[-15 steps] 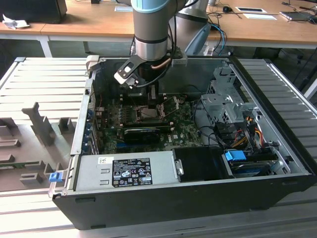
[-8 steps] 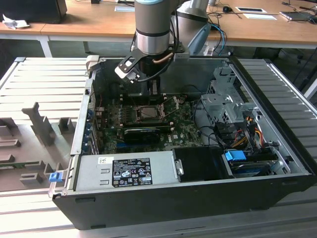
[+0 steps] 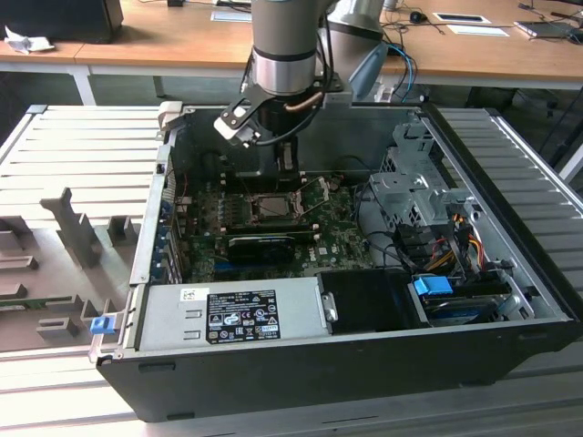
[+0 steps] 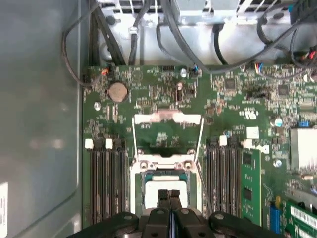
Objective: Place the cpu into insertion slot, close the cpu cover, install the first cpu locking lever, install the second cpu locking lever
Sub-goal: 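Close the cpu cover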
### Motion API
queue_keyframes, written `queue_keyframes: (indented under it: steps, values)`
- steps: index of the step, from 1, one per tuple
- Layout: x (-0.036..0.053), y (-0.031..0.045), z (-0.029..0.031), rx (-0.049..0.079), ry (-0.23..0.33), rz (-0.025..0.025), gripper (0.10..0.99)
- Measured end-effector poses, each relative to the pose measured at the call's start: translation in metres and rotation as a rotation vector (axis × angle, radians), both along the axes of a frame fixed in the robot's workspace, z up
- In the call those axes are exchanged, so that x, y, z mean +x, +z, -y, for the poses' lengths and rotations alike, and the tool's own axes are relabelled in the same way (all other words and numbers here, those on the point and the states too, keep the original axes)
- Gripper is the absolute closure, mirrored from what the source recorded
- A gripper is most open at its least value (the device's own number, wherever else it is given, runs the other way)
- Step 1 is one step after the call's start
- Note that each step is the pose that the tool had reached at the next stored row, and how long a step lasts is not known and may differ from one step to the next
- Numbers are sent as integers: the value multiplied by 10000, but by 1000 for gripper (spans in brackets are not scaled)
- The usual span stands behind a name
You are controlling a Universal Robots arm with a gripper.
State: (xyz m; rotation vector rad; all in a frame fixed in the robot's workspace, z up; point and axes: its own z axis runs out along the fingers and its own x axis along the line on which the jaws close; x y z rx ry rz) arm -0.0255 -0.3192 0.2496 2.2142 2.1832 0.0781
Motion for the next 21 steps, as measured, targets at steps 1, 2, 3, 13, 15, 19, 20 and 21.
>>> queue_keyframes:
  steps: [1, 2, 3, 13, 15, 19, 20, 21]
  values:
    - [16, 0, 0, 0, 2, 0, 980]
    - [28, 0, 1, 1, 1, 1, 980]
    - [35, 0, 0, -1, 1, 0, 980]
    - [46, 154, -13, -3, 0, 1, 980]
    - [70, 154, -13, -3, 0, 0, 980]
    - [152, 154, -13, -3, 0, 0, 980]
    - [171, 154, -13, -3, -1, 1, 980]
    - [194, 154, -13, -3, 0, 0, 980]
